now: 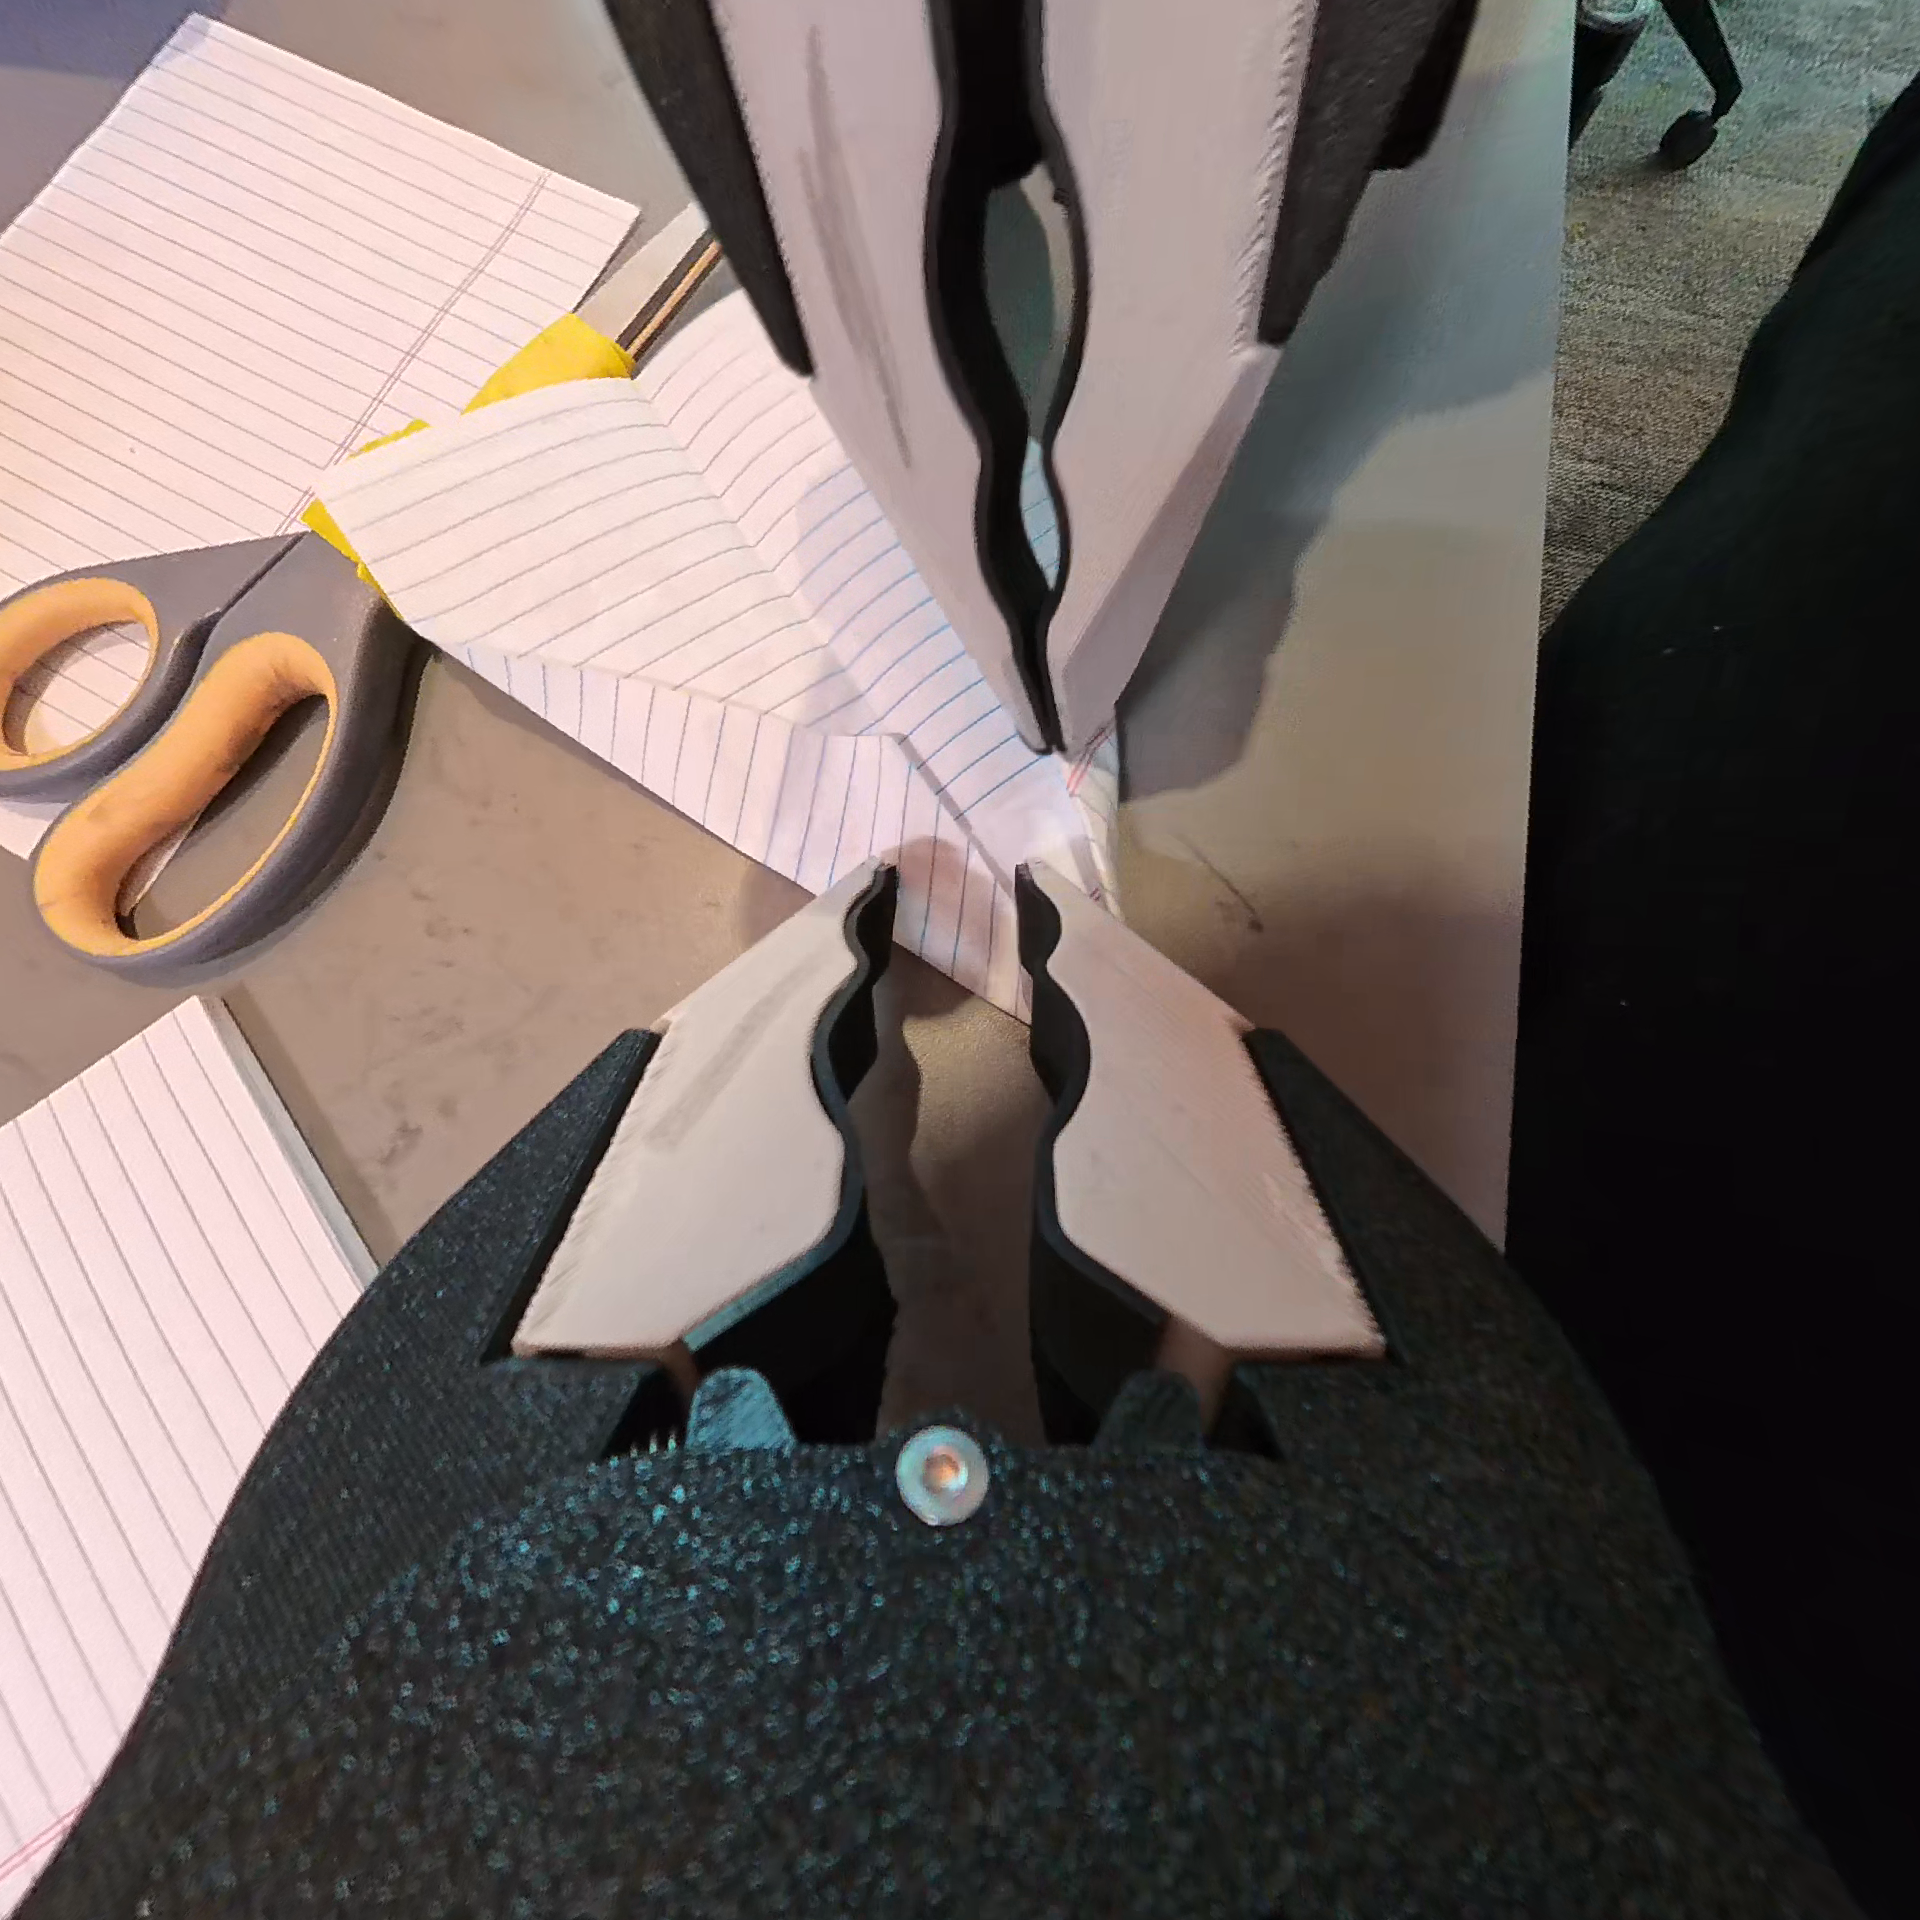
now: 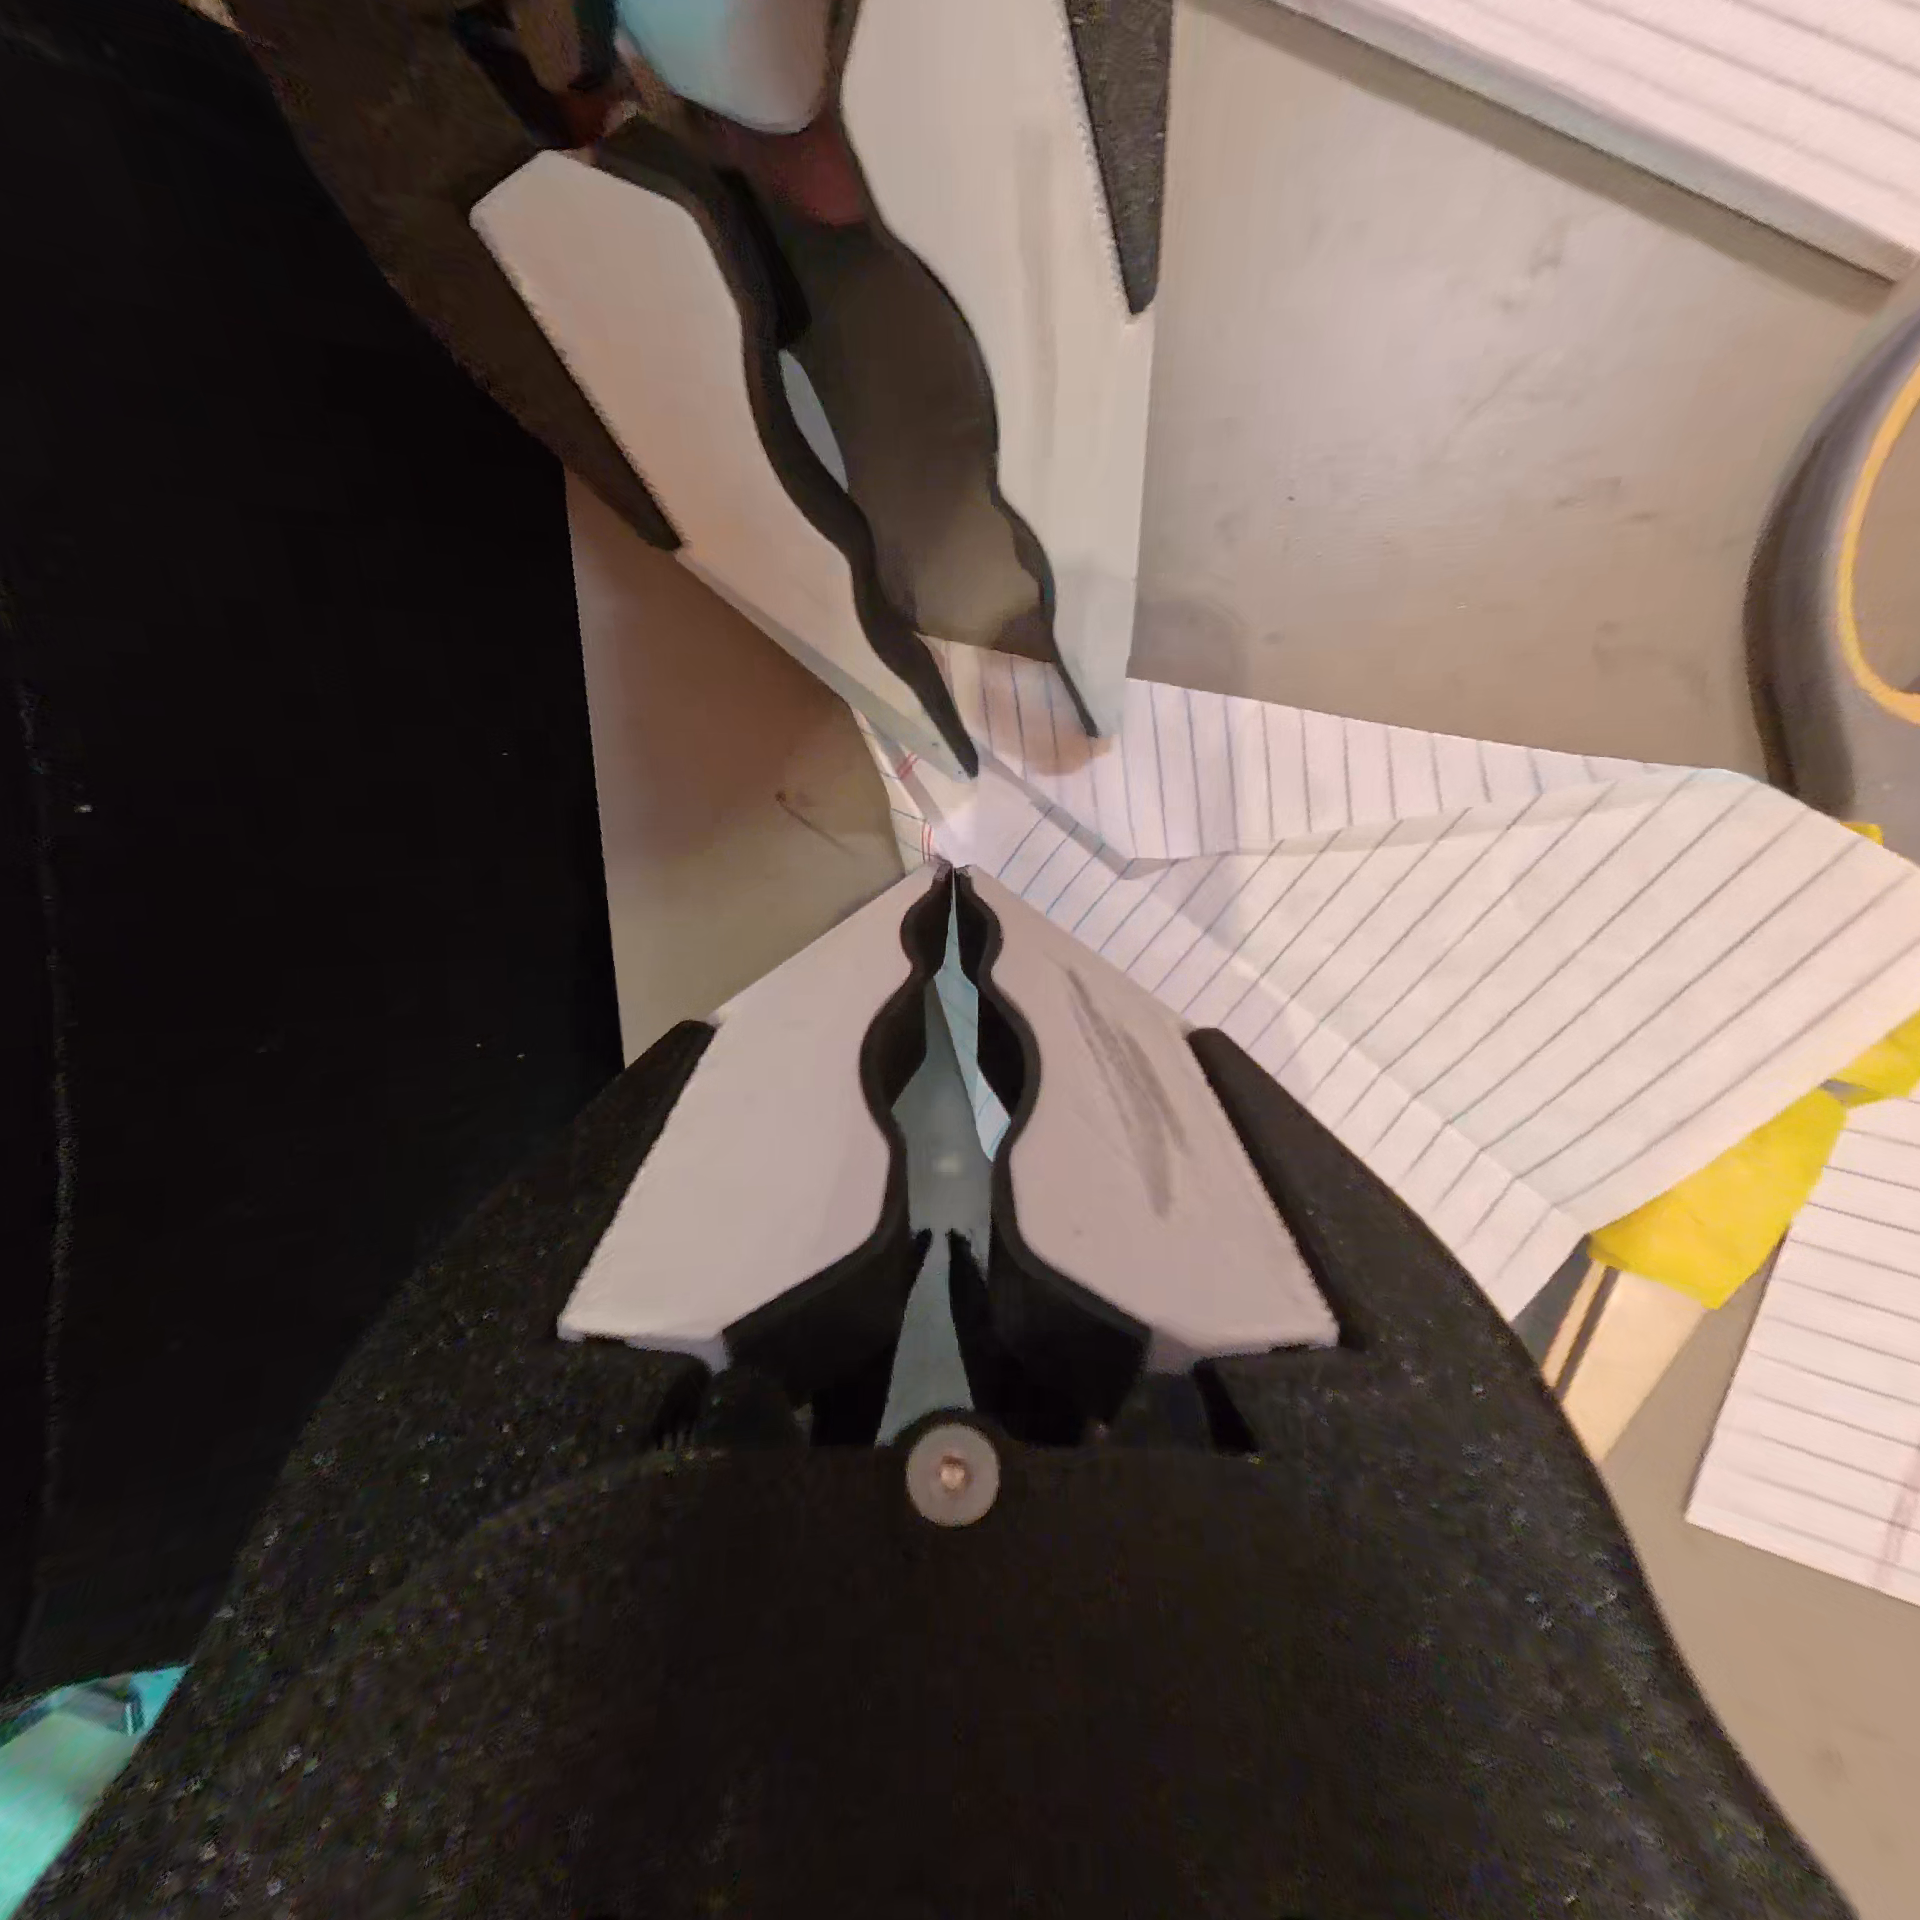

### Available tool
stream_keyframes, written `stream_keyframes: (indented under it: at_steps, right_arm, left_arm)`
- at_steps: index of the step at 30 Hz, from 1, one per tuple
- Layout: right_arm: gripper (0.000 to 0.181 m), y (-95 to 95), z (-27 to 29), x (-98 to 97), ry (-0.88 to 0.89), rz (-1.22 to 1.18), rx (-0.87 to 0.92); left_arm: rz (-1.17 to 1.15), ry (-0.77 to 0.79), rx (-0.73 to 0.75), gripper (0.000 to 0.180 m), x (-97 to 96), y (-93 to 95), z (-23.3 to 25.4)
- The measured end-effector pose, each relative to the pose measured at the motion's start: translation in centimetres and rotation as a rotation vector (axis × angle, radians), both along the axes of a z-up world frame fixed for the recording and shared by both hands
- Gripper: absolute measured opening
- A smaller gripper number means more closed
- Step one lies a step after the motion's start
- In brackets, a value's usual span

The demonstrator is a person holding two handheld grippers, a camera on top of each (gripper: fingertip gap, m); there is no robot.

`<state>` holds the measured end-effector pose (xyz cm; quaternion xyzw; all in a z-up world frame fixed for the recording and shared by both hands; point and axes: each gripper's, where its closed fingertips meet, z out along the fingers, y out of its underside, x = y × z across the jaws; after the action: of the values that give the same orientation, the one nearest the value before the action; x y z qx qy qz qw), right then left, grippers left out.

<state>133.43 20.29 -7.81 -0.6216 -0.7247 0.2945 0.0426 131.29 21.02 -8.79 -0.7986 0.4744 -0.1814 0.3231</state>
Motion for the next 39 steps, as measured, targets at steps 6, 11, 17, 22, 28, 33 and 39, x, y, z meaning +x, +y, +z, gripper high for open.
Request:
stream_keyframes:
  at_steps: [6, 11, 17, 22, 28, 33, 39]
  right_arm:
    - [0.000, 0.3, 0.3, -0.7, -0.034, 0.024, -0.035]
    - [0.000, 0.4, -0.1, -0.5, -0.044, 0.035, -0.018]
    - [0.000, 0.5, -0.4, -0.8, -0.055, 0.043, -0.008]
    - [0.000, 0.7, -0.6, -1.2, -0.079, 0.078, 0.040]
    - [0.000, 0.8, -0.8, -1.4, -0.099, 0.085, 0.062]
    - [0.000, 0.8, -1.0, -1.4, -0.101, 0.075, 0.045]
    - [0.000, 0.8, -1.0, -1.4, -0.109, 0.079, 0.041]
  left_arm:
    - [-0.003, -0.006, -0.010, 0.022, 0.0, 0.0, 0.0]
    - [-0.006, -0.014, -0.017, 0.022, 0.0, 0.0, 0.0]
    - [-0.025, -0.014, -0.043, 0.022, -0.1, 0.0, 0.0]
    - [-0.044, -0.025, -0.072, 0.023, 0.0, -0.1, 0.0]
    - [-0.047, -0.035, -0.088, 0.022, -0.1, -0.1, 0.1]
    - [-0.051, -0.080, -0.160, 0.023, -0.1, -0.2, 0.2]
    - [-0.059, -0.124, -0.310, 0.026, -0.1, -0.4, 0.5]
